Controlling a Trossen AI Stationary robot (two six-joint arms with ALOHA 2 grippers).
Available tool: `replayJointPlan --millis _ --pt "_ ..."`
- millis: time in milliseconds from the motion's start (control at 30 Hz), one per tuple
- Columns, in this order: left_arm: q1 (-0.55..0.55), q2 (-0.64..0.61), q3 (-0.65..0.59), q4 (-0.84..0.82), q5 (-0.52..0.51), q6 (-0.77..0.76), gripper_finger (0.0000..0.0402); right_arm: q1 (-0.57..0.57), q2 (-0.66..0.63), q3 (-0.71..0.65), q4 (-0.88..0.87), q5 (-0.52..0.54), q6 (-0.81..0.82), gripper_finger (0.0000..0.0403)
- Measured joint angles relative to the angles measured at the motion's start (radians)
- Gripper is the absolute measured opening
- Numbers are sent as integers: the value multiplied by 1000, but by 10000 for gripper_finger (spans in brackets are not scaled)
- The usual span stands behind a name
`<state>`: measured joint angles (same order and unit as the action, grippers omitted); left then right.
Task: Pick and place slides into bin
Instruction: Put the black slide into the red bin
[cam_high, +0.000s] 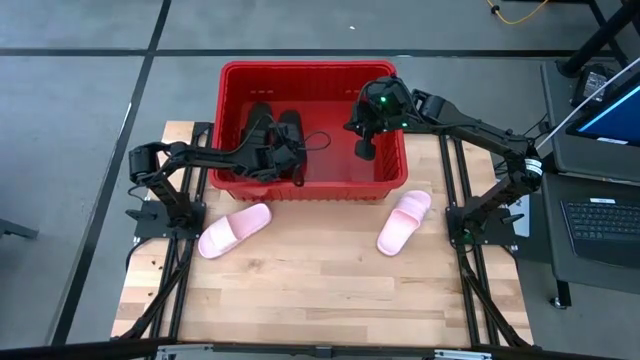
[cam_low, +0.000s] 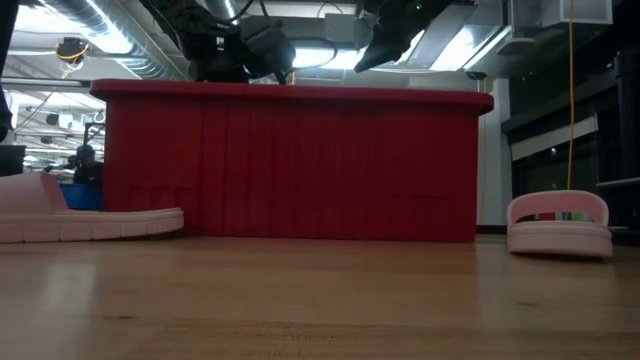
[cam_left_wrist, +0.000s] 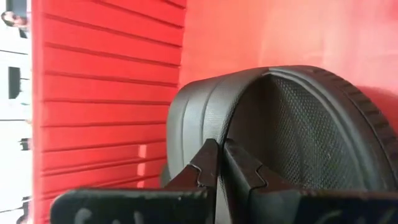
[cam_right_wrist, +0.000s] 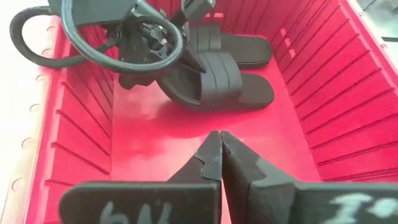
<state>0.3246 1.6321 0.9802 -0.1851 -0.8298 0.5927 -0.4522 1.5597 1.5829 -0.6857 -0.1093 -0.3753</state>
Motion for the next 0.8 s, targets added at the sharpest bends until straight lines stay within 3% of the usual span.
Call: replayJointPlan --millis 800 --pt "26 0 -1 -5 34 -30 37 0 0 0 -45 0 8 6"
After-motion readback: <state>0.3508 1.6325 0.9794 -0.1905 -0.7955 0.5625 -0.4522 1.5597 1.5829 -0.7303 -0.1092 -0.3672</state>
